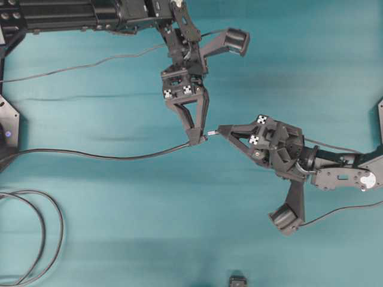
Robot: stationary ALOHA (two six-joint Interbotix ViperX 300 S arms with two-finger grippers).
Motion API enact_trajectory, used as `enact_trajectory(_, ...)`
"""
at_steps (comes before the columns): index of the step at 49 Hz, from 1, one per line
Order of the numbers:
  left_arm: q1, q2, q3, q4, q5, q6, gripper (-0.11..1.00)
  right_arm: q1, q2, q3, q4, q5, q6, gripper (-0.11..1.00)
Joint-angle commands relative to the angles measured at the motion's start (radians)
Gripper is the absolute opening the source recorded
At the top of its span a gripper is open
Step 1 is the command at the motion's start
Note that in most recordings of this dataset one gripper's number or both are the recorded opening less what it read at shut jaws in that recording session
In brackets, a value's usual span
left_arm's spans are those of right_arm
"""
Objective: Insert the USB using both arms.
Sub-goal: 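Push the USB plug into the socket with the right gripper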
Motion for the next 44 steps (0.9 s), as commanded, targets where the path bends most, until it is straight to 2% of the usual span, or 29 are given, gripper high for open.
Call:
enact_trajectory(1, -0.002, -0.018, -0.023, -0.003, 0.005, 0.023, 0.31, -0.003, -0.011, -0.026, -0.012, -0.006, -0.009, 0.21)
enact_trajectory(44, -0.003, 0.000, -0.067, -0.006, 0.003, 0.018, 0.31, -0.003, -0.011, -0.038, -0.012, -0.069, -0.020, 0.21)
